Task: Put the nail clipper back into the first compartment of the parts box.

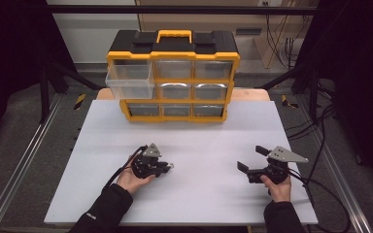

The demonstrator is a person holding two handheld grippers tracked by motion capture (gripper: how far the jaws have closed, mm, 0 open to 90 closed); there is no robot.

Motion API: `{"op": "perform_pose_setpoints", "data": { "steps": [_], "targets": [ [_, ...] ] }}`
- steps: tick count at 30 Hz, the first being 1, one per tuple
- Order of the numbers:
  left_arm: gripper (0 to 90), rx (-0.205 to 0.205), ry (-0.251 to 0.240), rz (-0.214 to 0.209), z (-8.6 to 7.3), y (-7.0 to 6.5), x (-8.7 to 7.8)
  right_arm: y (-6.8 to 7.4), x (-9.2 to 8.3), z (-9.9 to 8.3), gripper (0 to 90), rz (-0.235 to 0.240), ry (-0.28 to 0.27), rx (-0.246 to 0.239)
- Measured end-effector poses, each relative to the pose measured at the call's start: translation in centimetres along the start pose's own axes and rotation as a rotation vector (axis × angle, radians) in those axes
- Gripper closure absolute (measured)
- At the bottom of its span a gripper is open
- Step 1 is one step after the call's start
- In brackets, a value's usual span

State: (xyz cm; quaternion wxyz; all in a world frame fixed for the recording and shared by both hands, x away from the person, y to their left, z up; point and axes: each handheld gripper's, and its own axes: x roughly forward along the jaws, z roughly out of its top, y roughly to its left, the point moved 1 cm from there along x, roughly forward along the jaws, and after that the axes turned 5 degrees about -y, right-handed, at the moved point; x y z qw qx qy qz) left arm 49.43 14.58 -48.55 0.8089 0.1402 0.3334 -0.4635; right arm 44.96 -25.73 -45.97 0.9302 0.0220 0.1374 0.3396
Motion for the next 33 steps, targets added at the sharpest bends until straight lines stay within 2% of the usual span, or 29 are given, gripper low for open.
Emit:
{"op": "perform_pose_setpoints", "data": {
  "steps": [7,33],
  "targets": [
    [76.7,0.002,0.007,0.005,0.0,0.0,-0.2,0.0,0.0,0.0,0.6,0.001,0.0,-0.002],
    [76.7,-0.037,-0.066,0.009,1.1,-0.3,-2.9,0.0,0.0,0.0,0.6,0.004,0.002,0.0]
  ]
}}
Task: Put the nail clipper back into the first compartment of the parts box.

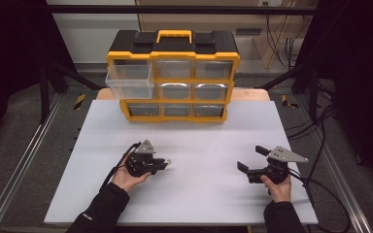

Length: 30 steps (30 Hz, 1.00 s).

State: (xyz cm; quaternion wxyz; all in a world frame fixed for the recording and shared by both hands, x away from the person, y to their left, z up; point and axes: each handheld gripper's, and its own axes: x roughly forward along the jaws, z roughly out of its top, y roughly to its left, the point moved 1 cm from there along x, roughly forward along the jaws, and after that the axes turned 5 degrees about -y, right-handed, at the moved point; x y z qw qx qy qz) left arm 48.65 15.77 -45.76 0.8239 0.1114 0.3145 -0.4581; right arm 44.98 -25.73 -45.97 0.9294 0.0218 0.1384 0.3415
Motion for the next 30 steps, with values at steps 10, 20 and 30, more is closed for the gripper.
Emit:
{"op": "perform_pose_setpoints", "data": {
  "steps": [10,20,30],
  "targets": [
    [76.7,-0.014,-0.017,0.014,0.3,0.1,-1.2,0.0,0.1,0.0,0.6,0.001,0.003,-0.004],
    [76.8,-0.024,-0.039,0.029,0.8,0.2,-2.4,0.0,0.0,0.0,0.6,0.0,0.003,-0.006],
    [76.7,-0.03,-0.064,0.055,1.3,0.4,-3.6,0.0,0.0,0.0,0.6,0.001,0.005,-0.005]
  ]
}}
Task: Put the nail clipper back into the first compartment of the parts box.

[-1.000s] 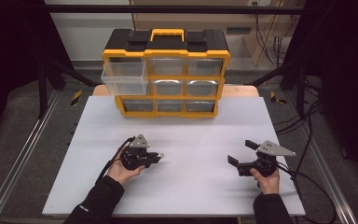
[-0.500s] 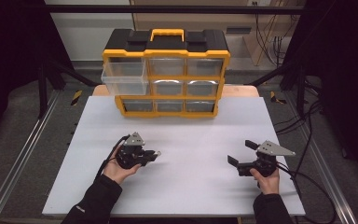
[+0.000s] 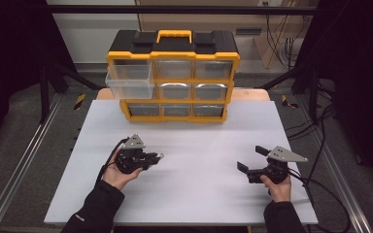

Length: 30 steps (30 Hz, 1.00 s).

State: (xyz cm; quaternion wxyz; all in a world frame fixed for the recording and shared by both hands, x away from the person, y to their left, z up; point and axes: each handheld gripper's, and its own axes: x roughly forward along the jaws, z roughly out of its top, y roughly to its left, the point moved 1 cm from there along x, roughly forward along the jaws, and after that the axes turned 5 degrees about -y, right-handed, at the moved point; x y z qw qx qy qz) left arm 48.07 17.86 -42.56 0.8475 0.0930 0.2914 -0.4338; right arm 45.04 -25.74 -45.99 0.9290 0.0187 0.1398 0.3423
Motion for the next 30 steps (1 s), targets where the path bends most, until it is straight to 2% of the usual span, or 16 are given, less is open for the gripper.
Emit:
{"op": "perform_pose_setpoints", "data": {
  "steps": [13,30],
  "targets": [
    [76.8,-0.021,-0.056,0.034,0.9,0.9,-2.5,0.0,0.0,0.0,0.6,0.0,-0.001,0.001],
    [76.7,-0.039,-0.112,0.055,1.8,1.3,-4.6,0.0,0.1,0.0,0.6,0.0,0.004,0.003]
  ]
}}
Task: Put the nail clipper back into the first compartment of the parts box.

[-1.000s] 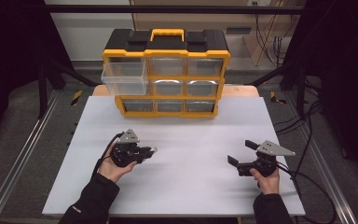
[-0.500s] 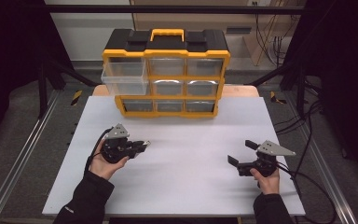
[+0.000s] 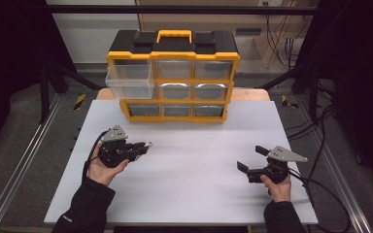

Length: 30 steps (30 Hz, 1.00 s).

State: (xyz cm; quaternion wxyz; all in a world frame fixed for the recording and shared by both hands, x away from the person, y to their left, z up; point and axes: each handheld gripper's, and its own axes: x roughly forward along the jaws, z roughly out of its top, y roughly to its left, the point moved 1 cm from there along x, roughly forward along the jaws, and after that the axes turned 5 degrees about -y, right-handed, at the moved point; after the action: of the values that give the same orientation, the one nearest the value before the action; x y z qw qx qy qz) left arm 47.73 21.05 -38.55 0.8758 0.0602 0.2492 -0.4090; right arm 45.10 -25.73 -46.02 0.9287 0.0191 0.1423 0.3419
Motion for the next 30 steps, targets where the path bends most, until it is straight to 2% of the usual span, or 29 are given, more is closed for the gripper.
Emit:
{"op": "perform_pose_setpoints", "data": {
  "steps": [17,30],
  "targets": [
    [76.7,-0.016,-0.071,0.018,1.8,0.3,-2.3,0.0,0.0,0.0,0.6,-0.003,-0.002,-0.003],
    [76.7,-0.029,-0.138,0.035,3.4,1.2,-4.4,0.0,-0.1,0.0,0.6,-0.005,-0.003,-0.002]
  ]
}}
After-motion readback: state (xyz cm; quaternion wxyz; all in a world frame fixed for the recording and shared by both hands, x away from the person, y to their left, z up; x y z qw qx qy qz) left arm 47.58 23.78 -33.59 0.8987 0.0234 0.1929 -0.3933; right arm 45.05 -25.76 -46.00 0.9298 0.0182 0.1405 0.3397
